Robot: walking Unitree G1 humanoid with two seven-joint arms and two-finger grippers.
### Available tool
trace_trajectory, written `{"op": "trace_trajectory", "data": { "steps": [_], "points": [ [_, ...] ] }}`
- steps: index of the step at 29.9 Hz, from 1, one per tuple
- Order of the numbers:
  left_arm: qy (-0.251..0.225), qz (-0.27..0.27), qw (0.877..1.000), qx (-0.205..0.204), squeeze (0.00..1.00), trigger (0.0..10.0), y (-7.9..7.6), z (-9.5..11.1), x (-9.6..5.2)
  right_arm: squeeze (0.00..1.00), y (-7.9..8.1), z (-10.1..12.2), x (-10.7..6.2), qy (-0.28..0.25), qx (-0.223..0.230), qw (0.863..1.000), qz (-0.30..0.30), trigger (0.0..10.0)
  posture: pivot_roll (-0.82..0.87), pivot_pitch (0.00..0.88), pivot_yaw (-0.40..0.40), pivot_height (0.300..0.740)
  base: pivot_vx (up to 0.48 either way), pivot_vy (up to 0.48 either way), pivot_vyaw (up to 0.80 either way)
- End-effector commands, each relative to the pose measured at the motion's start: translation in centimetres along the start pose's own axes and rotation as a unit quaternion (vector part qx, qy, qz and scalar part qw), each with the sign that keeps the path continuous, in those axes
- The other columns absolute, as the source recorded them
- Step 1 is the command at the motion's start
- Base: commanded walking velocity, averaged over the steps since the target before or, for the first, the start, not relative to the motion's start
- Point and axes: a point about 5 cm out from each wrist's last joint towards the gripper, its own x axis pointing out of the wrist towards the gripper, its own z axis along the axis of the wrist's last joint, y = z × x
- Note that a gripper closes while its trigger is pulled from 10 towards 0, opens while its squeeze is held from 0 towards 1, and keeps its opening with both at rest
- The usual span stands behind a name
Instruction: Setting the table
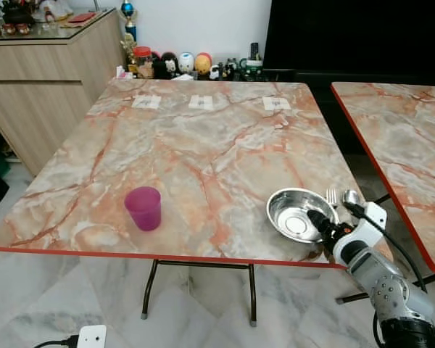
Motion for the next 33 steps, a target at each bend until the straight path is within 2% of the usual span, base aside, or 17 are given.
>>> {"op": "trace_trajectory", "data": {
  "steps": [1,3,4,5,6,7,8,30,32,33],
  "points": [
    [0.014,0.0,1.0,0.011,0.0,10.0,0.2,-0.59,-0.15,0.0,0.06,-0.09,0.16,0.008,-0.003,1.0,-0.007,10.0,0.02,0.003,-0.011,0.74,0.0,0.0,0.0],
    [0.014,-0.001,1.0,0.011,0.0,10.0,0.19,-0.59,-0.15,0.0,0.07,-0.11,0.16,0.008,-0.001,1.0,-0.007,10.0,0.02,0.003,-0.011,0.74,0.0,0.0,0.0],
    [0.014,-0.001,1.0,0.012,0.0,10.0,0.17,-0.59,-0.15,0.0,0.09,-0.14,0.15,0.006,0.003,1.0,-0.006,7.0,0.02,0.003,-0.011,0.74,0.0,0.0,0.0],
    [0.014,-0.001,1.0,0.012,0.0,10.0,0.17,-0.59,-0.15,0.0,0.09,-0.14,0.15,0.006,0.003,1.0,-0.006,7.0,0.02,0.003,-0.011,0.74,0.0,0.0,0.0],
    [0.014,-0.001,1.0,0.012,0.0,10.0,0.2,-0.61,-0.16,0.0,0.11,-0.19,0.13,0.006,0.003,1.0,-0.006,3.8,0.01,0.007,-0.009,0.74,0.0,0.0,0.0],
    [0.014,-0.001,1.0,0.012,0.0,10.0,0.2,-0.61,-0.16,0.0,0.11,-0.19,0.13,0.006,0.003,1.0,-0.006,3.8,0.01,0.007,-0.009,0.74,0.0,0.0,0.0],
    [0.014,-0.001,1.0,0.013,0.0,10.0,0.21,-0.62,-0.17,0.0,0.14,-0.2,0.12,0.004,0.005,1.0,-0.005,0.0,0.02,0.005,-0.009,0.74,0.0,0.0,0.0],
    [0.015,-0.002,1.0,0.016,0.0,10.0,0.06,-0.54,-0.12,0.0,0.28,-0.67,0.16,-0.002,0.012,1.0,-0.017,0.0,0.01,0.005,-0.007,0.74,0.0,0.0,0.0],
    [0.014,-0.002,1.0,0.016,0.0,10.0,0.02,-0.54,-0.12,0.0,0.35,-0.67,0.17,-0.007,0.011,1.0,-0.018,0.0,0.01,0.004,-0.008,0.74,0.0,0.0,0.0],
    [0.014,-0.002,1.0,0.015,0.0,10.0,0.01,-0.54,-0.12,0.0,0.42,-0.33,0.19,-0.035,0.011,0.999,-0.024,0.0,0.01,0.004,-0.008,0.74,0.0,0.0,0.0]
  ]
}}
